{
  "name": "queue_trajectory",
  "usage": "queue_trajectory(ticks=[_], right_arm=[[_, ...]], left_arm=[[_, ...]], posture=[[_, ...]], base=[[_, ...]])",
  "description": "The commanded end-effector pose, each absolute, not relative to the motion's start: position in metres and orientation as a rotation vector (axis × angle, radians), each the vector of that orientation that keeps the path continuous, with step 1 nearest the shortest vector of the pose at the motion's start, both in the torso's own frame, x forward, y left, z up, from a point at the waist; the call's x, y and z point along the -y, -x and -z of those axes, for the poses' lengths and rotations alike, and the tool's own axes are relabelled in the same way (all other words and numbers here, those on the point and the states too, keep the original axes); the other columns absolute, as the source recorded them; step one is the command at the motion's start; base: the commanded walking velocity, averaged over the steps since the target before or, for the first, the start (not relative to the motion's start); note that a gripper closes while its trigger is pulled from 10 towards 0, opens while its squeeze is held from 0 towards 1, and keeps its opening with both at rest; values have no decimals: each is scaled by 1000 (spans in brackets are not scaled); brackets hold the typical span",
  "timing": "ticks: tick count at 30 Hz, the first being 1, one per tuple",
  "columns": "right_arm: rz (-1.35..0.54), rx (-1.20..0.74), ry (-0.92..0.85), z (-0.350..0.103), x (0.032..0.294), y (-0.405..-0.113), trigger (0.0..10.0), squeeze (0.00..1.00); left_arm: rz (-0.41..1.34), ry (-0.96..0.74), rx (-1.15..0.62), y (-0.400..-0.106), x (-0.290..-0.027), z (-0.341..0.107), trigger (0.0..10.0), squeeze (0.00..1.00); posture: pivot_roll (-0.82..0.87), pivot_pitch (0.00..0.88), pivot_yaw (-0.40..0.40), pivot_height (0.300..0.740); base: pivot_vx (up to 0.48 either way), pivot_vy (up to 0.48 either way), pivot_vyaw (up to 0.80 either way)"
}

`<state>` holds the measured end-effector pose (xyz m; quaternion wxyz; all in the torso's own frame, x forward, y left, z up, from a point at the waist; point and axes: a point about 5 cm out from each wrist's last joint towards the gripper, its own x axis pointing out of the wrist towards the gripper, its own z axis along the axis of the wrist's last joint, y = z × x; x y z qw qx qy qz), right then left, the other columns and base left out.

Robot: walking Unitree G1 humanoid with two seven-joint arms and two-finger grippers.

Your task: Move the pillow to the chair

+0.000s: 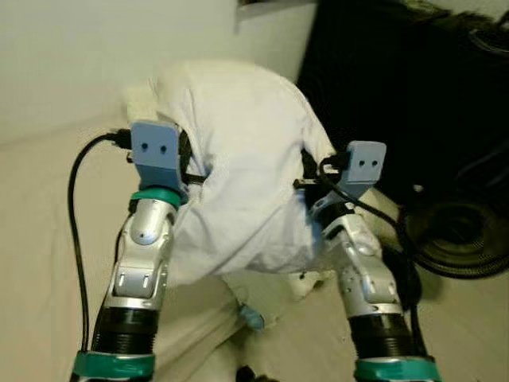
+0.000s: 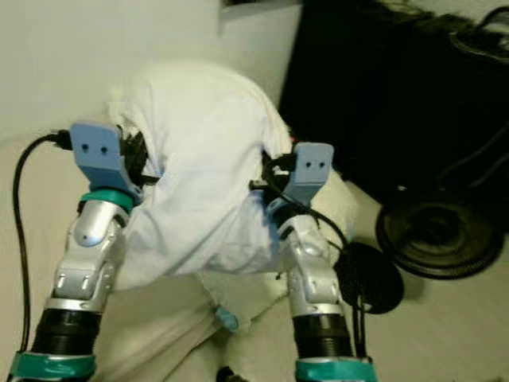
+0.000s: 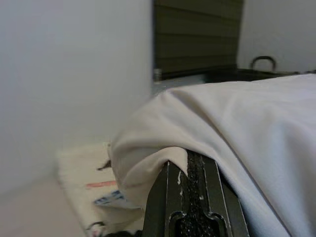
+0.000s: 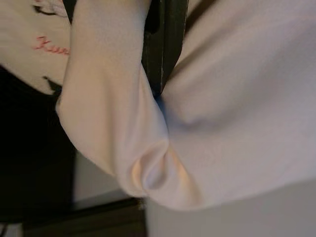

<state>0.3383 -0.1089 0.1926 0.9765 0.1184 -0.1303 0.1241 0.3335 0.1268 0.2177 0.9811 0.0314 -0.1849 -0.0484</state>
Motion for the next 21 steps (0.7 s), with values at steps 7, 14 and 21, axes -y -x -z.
queue_trajectory(ticks=[7,14,21], right_arm=[[-315,346,-254,-217,94,-336,10000,0],[-307,356,-254,-218,94,-335,10000,0],[-287,356,-254,-215,97,-334,10000,0]], left_arm=[[198,-64,454,-328,-107,-238,10000,0],[221,-83,462,-331,-103,-243,10000,0],[231,-97,471,-335,-102,-253,10000,0]], posture=[[45,0,-6,740],[49,0,6,740],[74,0,35,740]], base=[[0,0,-800],[0,0,-800],[0,0,-800]])
